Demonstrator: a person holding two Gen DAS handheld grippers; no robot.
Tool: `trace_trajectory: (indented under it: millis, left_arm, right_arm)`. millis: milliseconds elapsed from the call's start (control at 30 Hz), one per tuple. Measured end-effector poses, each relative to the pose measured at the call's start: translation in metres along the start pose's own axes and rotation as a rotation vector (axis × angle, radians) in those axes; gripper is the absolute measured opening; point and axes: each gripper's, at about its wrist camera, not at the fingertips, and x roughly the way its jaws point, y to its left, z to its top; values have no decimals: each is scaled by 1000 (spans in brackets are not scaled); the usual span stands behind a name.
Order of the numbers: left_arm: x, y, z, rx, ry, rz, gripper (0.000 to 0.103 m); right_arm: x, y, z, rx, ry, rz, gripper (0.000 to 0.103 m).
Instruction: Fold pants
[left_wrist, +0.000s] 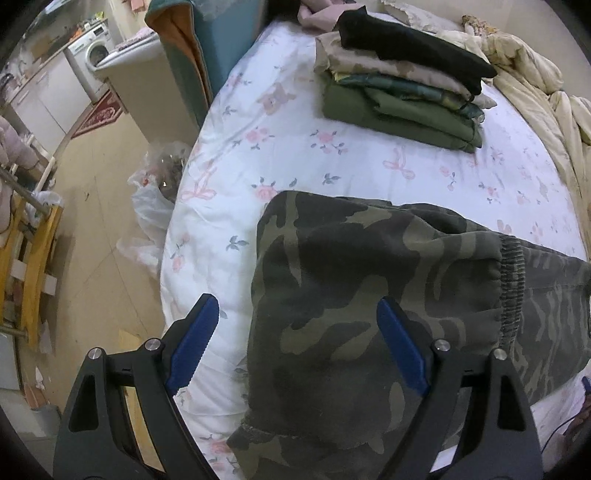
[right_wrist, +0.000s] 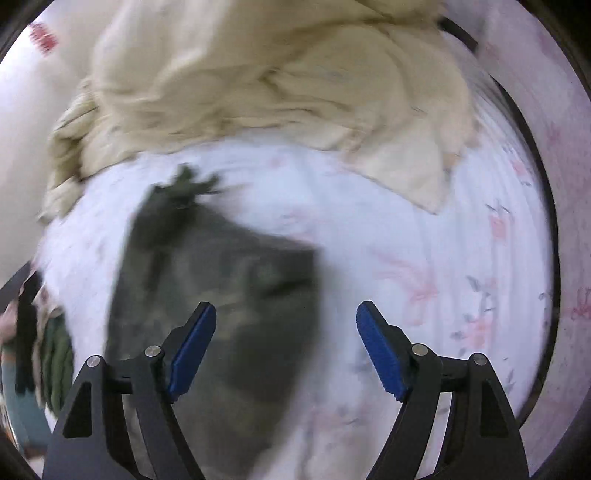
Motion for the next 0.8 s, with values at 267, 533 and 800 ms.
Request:
trace_trajectory:
  millis: [267, 533, 800]
  left_arm:
    - [4, 6, 5, 7, -15, 34, 85]
    - [20, 22, 10, -73, 27, 67, 85]
    - [5, 27, 12, -65, 4, 21, 85]
  right_arm:
    - [43, 0, 17, -9, 57, 143, 72]
    - [72, 22, 31, -75, 165, 243, 27]
    - [10, 71, 27, -267, -10, 381, 13]
